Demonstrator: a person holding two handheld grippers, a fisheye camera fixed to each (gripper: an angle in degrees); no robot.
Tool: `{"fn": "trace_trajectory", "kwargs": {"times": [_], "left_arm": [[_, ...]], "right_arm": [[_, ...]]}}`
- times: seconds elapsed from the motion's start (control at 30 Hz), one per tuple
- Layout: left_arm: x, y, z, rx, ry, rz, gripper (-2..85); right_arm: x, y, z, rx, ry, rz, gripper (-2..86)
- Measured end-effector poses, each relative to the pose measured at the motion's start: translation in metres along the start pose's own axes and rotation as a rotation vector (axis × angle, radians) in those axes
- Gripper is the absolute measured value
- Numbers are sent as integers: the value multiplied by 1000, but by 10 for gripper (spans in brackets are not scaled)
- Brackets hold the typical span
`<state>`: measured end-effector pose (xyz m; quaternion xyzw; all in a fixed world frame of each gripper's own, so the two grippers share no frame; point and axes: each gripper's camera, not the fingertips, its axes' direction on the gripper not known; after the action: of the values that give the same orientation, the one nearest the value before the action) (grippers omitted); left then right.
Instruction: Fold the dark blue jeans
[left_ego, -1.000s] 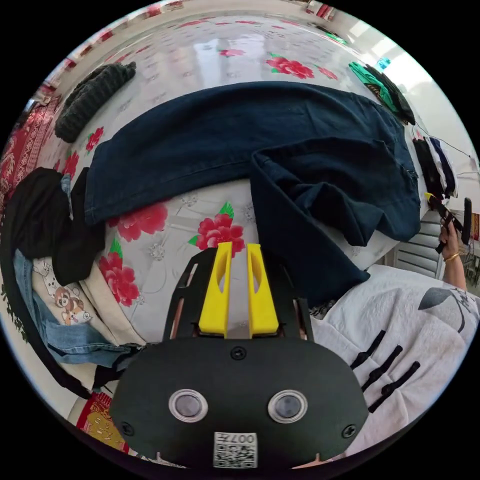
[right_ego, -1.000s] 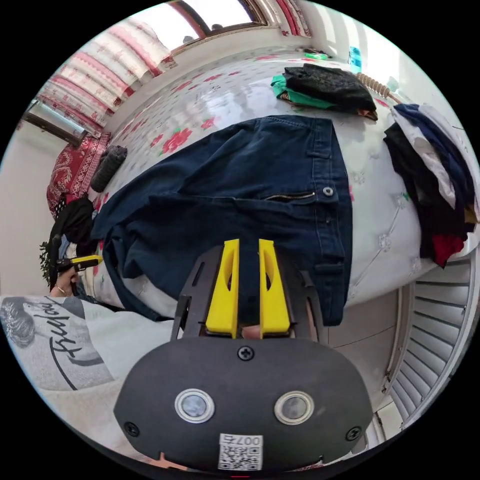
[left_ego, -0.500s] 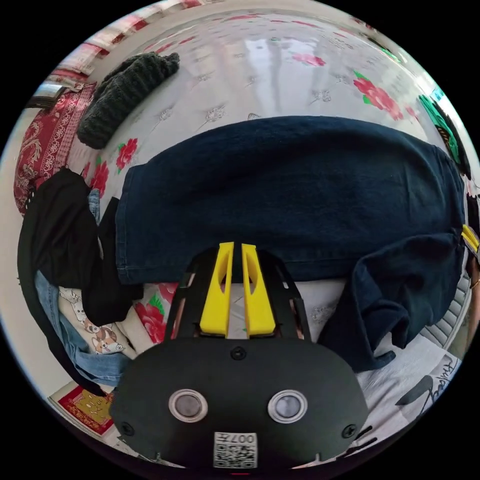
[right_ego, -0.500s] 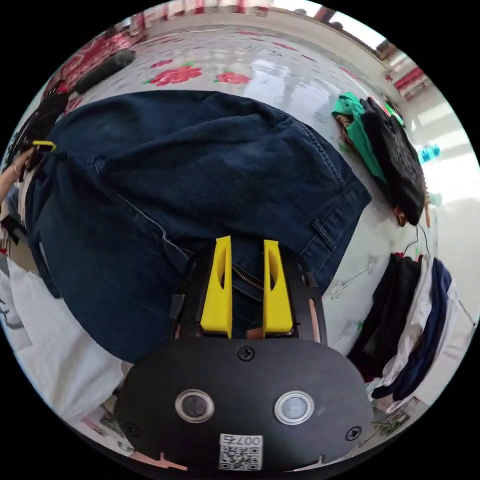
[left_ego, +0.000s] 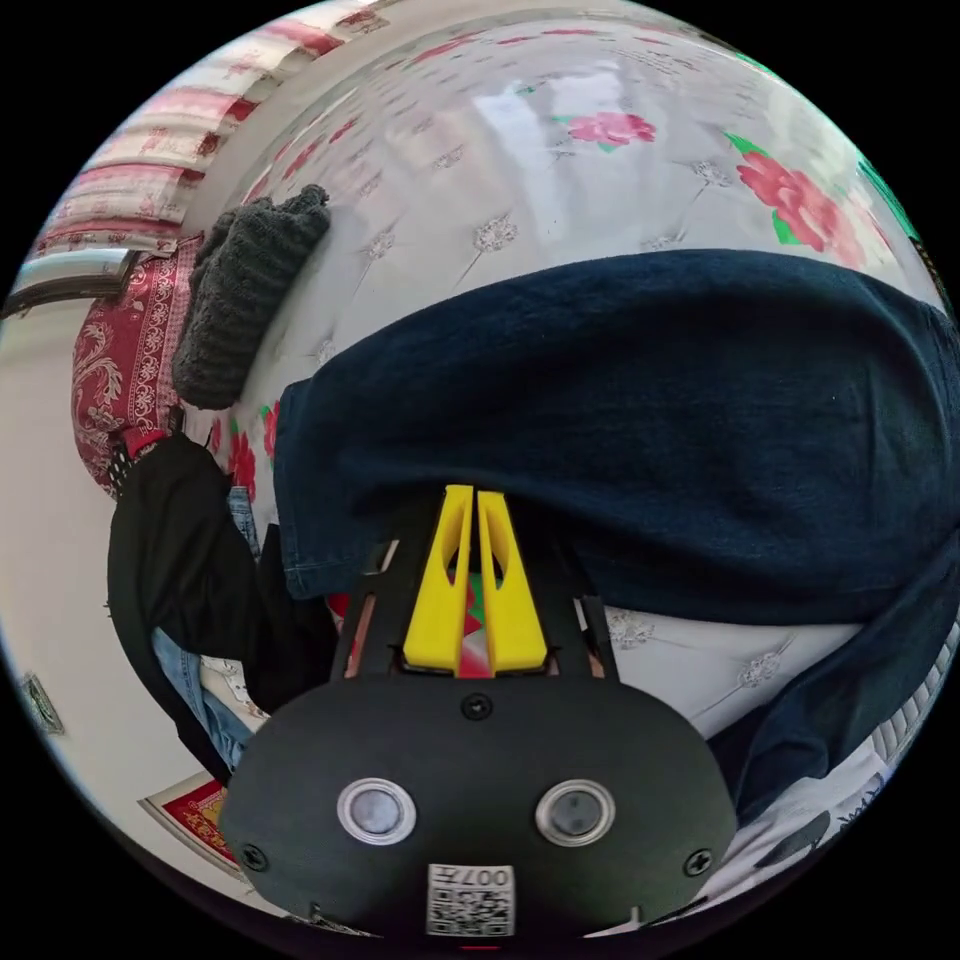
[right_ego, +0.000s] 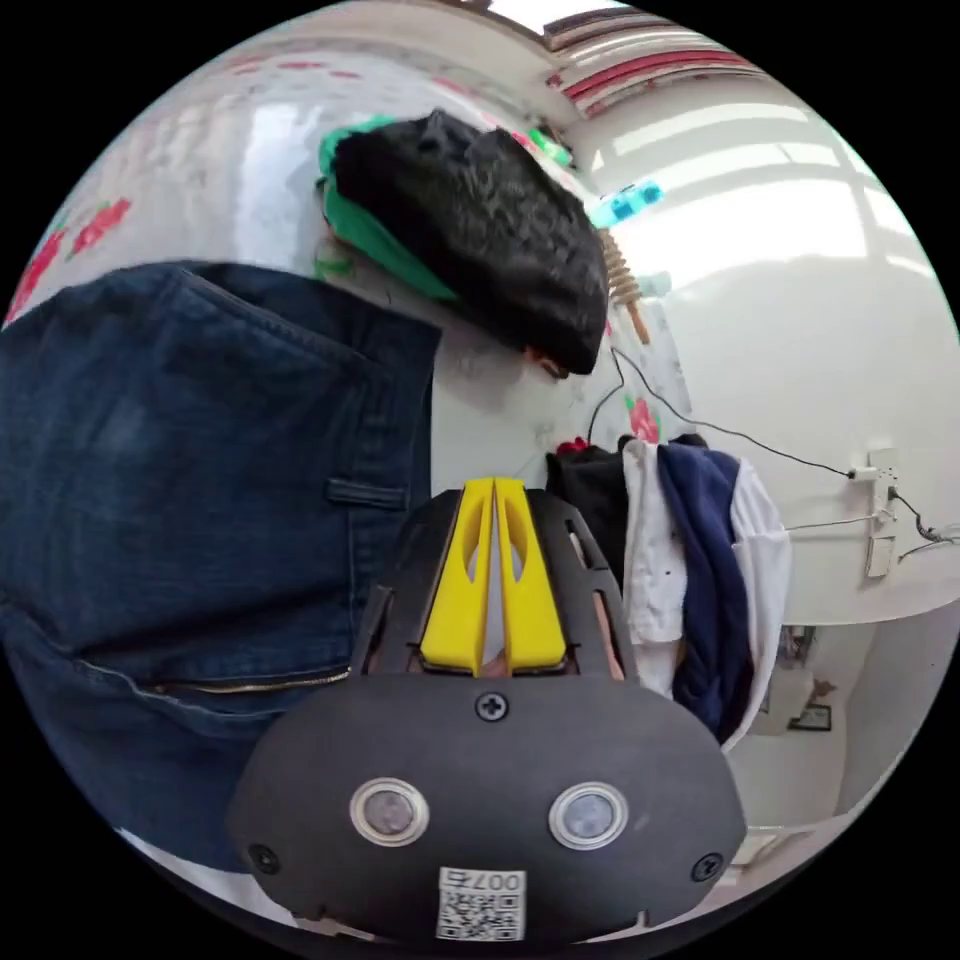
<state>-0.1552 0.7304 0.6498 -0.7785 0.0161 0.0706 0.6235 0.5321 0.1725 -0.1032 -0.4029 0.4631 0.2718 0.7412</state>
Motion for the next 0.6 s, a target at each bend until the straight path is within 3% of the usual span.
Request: {"fn": "trace_trajectory", "kwargs": {"times": [0.13, 0.2, 0.27, 0.37, 0.47, 0.6], "left_arm": [[-4, 33, -1, 31, -26, 16, -10], [-3, 64, 2, 33, -98, 94, -10], [-10, 88, 1, 55, -109, 131, -10], [-40, 122, -3, 37, -185, 16, -9], [-72, 174, -23, 138, 12, -130, -9], [-66, 265, -33, 211, 325, -174, -8]], "right_arm": [[-58, 33, -58, 99, -568, -150, 3], [-86, 45, -56, 34, -661, -203, 6], [-104, 56, -43, -28, -578, -251, 5], [-93, 70, -28, 41, -543, -370, 0], [-78, 54, -15, 5, -508, -425, -1], [-63, 30, 6, -71, -280, -361, -1]]}}
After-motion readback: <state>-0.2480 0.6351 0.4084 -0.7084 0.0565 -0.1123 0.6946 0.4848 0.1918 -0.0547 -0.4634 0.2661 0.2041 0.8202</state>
